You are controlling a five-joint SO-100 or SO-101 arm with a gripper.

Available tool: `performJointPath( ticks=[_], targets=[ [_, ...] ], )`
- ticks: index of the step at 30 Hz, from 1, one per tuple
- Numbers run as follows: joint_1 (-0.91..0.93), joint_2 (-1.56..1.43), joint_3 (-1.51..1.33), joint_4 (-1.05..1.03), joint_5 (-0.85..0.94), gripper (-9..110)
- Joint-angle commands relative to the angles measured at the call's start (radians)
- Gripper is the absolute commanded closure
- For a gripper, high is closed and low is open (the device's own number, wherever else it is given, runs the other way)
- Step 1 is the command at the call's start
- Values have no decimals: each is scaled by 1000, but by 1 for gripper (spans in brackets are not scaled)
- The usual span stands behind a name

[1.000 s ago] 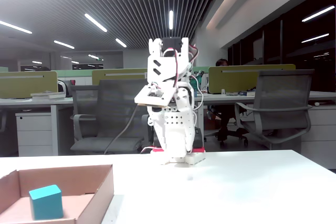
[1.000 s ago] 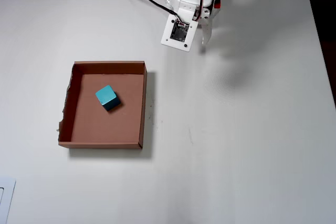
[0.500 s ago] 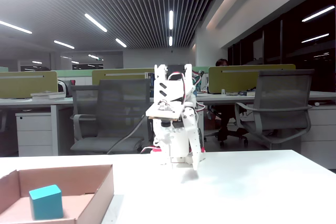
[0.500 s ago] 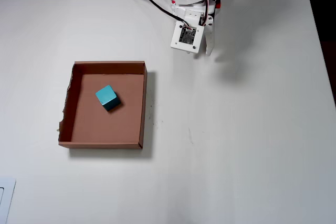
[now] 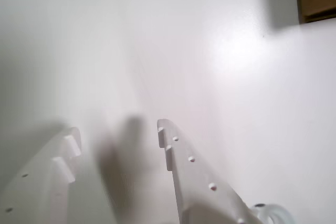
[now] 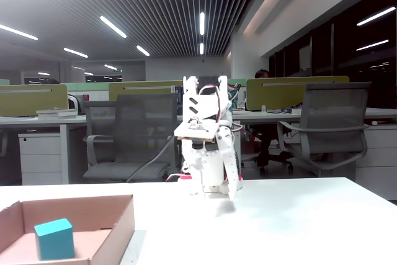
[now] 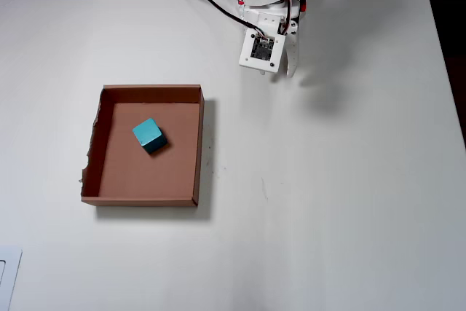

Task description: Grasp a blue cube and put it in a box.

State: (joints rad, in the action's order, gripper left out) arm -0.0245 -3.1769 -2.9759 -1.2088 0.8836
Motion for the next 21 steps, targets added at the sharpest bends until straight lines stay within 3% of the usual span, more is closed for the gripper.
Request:
performJointPath(
  ticks=[1, 21],
  targets=[
    [-2, -8, 5, -9, -5, 80],
    [-2, -8, 5, -11, -5, 77]
  ],
)
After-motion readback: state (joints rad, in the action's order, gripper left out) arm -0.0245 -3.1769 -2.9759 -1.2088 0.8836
